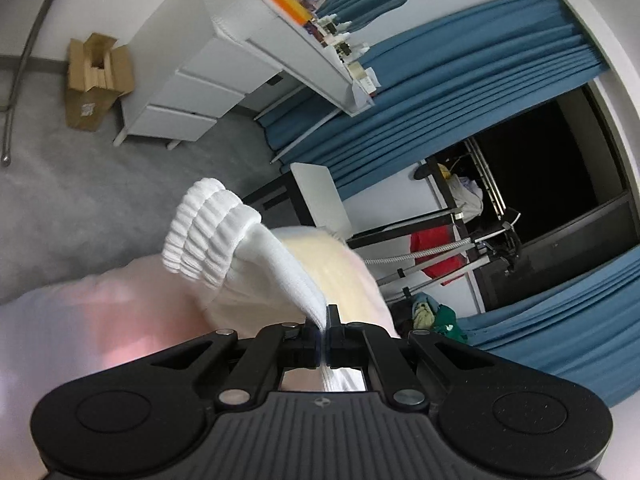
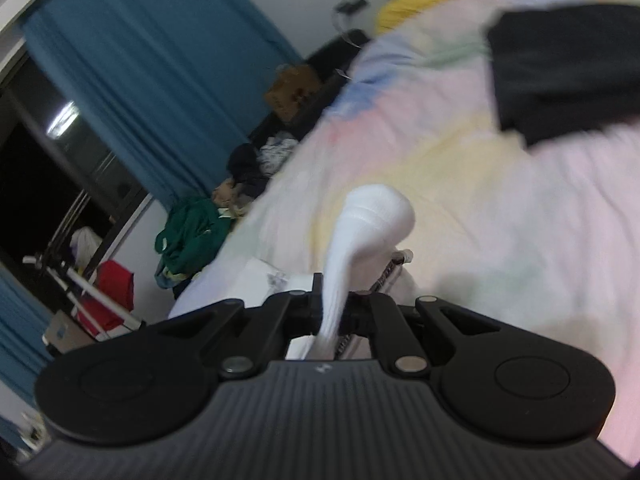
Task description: Fold clothes
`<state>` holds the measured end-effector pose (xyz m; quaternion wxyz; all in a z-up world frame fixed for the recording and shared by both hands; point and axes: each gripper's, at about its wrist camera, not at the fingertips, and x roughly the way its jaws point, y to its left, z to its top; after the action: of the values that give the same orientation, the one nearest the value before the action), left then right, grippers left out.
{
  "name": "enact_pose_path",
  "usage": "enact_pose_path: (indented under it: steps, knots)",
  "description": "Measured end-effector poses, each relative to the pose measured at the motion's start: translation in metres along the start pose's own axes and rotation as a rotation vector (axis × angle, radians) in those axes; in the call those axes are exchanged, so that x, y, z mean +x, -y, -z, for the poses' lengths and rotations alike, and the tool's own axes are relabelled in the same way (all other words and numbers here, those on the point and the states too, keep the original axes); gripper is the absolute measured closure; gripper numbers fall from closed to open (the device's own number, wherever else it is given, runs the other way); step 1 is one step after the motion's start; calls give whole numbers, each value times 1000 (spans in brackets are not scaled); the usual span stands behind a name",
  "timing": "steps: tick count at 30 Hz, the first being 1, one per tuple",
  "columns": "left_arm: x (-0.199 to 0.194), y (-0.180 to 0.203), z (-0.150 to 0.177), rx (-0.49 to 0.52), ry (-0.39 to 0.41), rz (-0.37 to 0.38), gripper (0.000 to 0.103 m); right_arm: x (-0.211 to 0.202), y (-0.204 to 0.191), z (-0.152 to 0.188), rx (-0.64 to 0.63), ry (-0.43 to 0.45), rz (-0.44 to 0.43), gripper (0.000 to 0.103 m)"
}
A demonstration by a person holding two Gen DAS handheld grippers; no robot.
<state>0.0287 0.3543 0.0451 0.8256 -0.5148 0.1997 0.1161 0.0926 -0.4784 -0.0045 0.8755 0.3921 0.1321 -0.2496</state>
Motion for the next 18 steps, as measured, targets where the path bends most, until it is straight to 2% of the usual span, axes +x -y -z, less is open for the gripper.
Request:
enact_pose_path:
  steps: [3,5,8,11,14,18]
  knots:
    - [49,28,-17,-17,8,-30,101,34,-50,-15,-81,25,3,98]
    - [88,46,-29,-8,15,-58,101,72,-82,-24,-96,13,14,98]
    - [156,72,-43,52,25,-114,101,136,-128,-31,-126,-13,43,98]
    - [228,92,-49,127,24,-188,101,201,-168,-22,-182,-29,71,98]
    - [294,96,-53,170,0,-267,100,266,-182,-4,-222,-65,122,98]
    - [358,82,-54,189,-41,-355,99,331,-172,29,-285,-141,172,98]
